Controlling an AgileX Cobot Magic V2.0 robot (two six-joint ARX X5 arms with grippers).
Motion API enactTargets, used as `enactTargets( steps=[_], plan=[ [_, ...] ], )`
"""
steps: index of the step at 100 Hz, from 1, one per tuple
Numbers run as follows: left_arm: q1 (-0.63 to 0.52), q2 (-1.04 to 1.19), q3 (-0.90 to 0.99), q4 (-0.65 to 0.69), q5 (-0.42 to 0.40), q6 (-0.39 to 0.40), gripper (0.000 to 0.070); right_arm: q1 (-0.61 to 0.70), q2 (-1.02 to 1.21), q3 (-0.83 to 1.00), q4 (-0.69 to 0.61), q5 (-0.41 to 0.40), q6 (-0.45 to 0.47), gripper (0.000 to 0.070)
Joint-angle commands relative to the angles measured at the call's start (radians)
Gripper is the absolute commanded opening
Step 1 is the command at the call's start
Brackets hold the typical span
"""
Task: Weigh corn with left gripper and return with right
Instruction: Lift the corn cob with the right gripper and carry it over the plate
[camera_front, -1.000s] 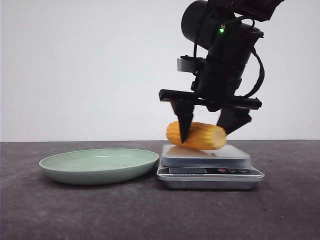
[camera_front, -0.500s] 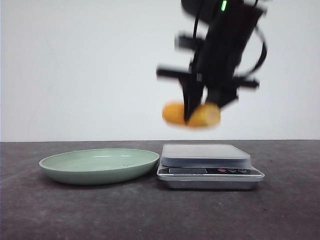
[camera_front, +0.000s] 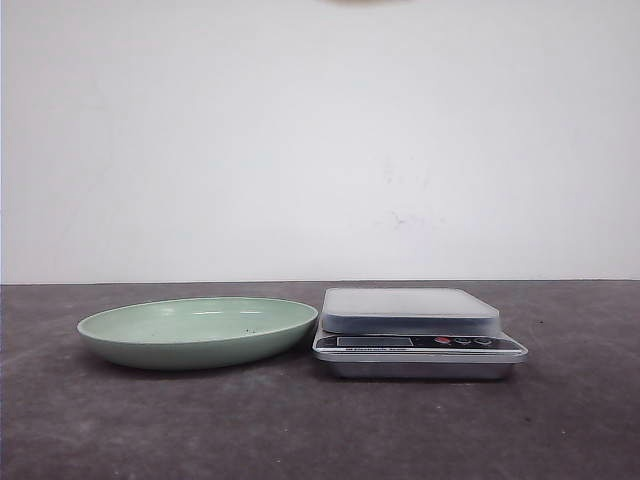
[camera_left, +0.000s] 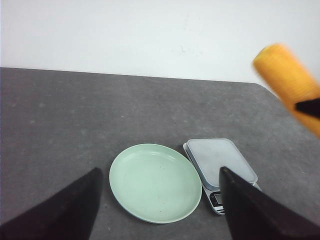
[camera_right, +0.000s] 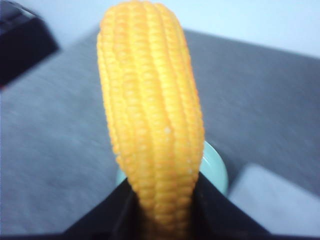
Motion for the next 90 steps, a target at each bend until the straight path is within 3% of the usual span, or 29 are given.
enactTargets(
  steps=[1,37,90],
  plan=[
    [-0.01,0.005,0.008,0.008,-0.006,0.002,0.0435,0.025,0.037,0.049,0.017,-0.002,0.016,0.0],
    [-0.01,0.005,0.008,-0.011,-0.006,-0.009,0.0435,0.071,0.369,0.256,0.048,0.002,0.026,0.0],
    [-0.01,0.005,0.008,-0.012,-0.006,-0.023,0.0435,0.05,0.788,0.27,0.078,0.019,0.121,0.0]
  ],
)
